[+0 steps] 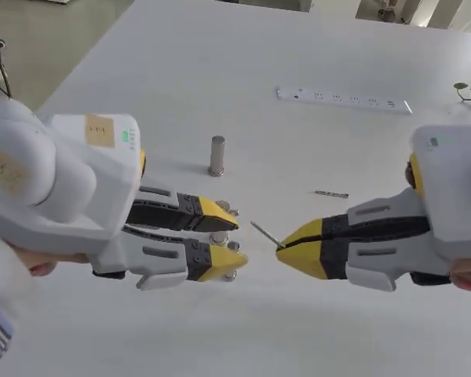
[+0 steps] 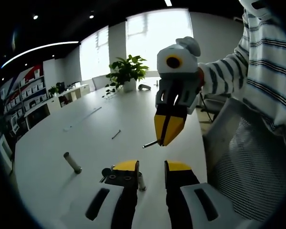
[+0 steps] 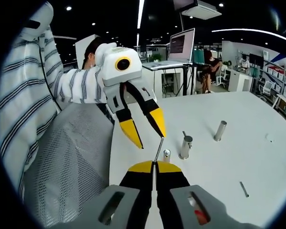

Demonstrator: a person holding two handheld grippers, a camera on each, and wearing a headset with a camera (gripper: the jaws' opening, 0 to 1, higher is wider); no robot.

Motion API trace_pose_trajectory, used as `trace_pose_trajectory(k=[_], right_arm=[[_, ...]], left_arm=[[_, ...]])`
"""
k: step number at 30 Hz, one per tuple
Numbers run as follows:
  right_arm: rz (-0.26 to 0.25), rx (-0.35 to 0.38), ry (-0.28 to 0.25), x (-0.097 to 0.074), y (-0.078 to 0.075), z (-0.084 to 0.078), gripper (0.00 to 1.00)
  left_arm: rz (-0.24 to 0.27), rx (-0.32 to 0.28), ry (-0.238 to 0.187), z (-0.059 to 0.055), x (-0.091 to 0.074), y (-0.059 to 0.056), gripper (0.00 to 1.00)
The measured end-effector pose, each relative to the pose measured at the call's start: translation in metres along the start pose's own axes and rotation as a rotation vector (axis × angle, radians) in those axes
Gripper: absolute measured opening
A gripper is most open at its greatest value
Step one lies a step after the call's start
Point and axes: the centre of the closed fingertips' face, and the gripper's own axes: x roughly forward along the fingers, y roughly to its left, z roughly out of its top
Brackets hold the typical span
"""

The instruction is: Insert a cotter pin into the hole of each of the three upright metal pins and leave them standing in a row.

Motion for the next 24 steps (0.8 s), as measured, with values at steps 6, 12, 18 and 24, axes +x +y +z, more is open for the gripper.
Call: trace_pose_trajectory(k=[6, 12, 18, 24], right_arm=[[-0.019, -0.014, 0.090, 0.006, -0.004, -0.018, 0.00], [-0.017, -0.048, 0.177, 0.014, -0.005, -0.034, 0.00], [-0.002, -0.048, 0.210, 0.021, -0.004, -0.039, 0.00], [0.006, -0.053, 0.229, 0.024, -0.007, -0.040, 0.00]], left_arm=[[0.002, 0.013, 0.041, -0.009, 0.005, 0.005, 0.19], [-0.014, 0.049, 0.117, -0.022, 0.010, 0.011, 0.18], [-0.049, 0.082, 0.148, -0.026, 0.014, 0.016, 0.17], [-0.085, 0.112, 0.177, -0.029, 0.019, 0.017, 0.15]])
